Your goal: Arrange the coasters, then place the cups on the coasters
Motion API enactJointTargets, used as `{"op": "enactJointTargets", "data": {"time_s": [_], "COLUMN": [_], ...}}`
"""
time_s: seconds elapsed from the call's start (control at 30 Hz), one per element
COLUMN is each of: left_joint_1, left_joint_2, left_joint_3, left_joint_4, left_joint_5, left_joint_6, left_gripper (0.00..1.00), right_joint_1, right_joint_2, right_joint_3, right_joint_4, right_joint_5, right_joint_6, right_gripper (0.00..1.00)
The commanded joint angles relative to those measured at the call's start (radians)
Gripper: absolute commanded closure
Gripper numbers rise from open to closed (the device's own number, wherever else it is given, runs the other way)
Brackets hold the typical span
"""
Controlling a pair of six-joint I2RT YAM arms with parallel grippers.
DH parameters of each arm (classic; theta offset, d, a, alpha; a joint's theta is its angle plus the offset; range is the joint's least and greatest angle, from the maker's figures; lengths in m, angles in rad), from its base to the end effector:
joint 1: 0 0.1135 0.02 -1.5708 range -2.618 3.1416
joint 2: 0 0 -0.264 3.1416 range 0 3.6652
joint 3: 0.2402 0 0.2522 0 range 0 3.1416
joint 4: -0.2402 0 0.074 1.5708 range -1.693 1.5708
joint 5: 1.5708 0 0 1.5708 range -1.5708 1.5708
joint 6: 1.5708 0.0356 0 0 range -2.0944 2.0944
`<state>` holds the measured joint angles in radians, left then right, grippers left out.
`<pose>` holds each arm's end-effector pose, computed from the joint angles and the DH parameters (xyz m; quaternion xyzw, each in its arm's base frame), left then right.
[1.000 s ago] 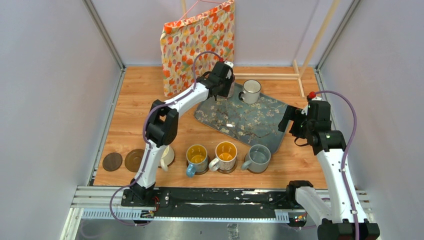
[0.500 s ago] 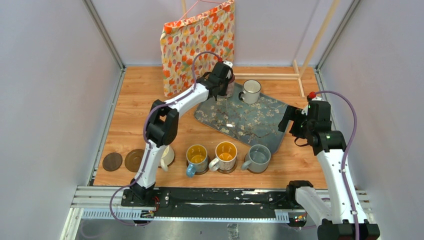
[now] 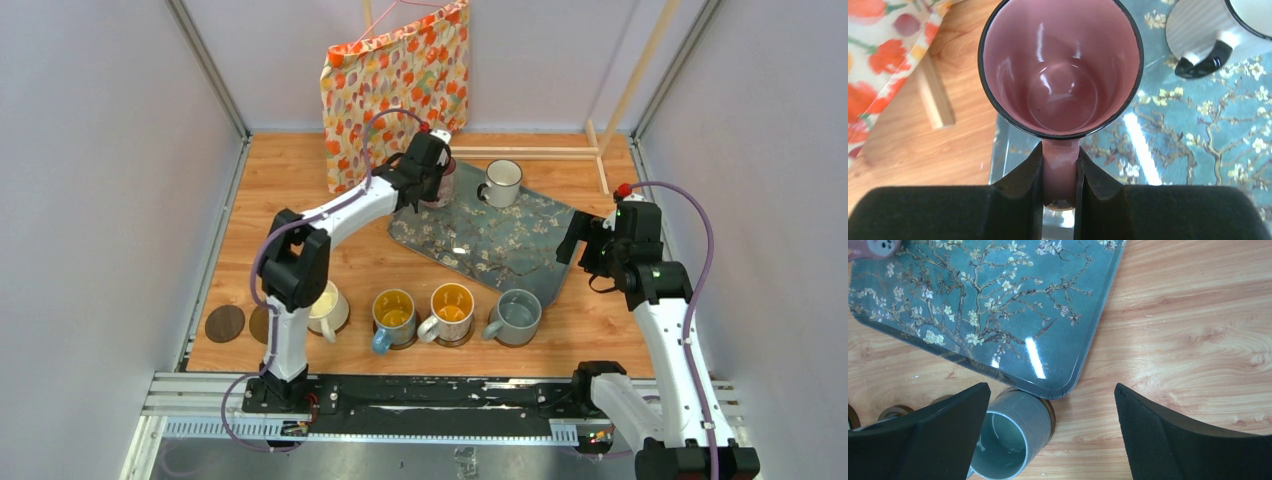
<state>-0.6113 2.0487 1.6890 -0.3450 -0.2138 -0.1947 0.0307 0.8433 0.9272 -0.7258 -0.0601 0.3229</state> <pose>0.3931 -0.2663 0.2474 0.1428 0.8923 -0.0746 0.4218 0.1711 0.0074 0.3254 0.1168 0.8861 0.1052 0.4360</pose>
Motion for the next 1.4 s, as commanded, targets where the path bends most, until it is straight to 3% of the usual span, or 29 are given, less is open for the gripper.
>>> {"op": "enactJointTargets", "data": {"time_s": [0.0, 0.57, 1.0, 1.37], "left_joint_1": [-0.007, -0.008, 0.020, 0.121], "left_joint_2": [-0.203, -0.661, -1.085, -1.261], "left_joint_3": [-0.076, -0.447, -0.689, -0.795], "left_joint_4": [0.125, 0.068, -0.216, -0.442], "left_joint_5": [-0.057, -0.237, -0.479, -0.616], "left_joint_6": [-0.014, -0.138, -0.304, -0.424], "left_gripper": [1.00, 1.00, 1.00, 1.00], "right_joint_1": [0.012, 0.019, 0.032, 0.075], "right_joint_2": [-0.014, -0.041, -0.068, -0.048], "right_joint_3": [0.018, -0.004, -0.021, -0.007], "right_joint_4": [0.002, 0.017, 0.027, 0.028], "right_joint_5": [-0.013, -0.048, -0.086, -0.084], "right_joint_6": [-0.003, 0.004, 0.010, 0.004], "right_gripper": [0.00, 0.00, 0.00, 0.00]}}
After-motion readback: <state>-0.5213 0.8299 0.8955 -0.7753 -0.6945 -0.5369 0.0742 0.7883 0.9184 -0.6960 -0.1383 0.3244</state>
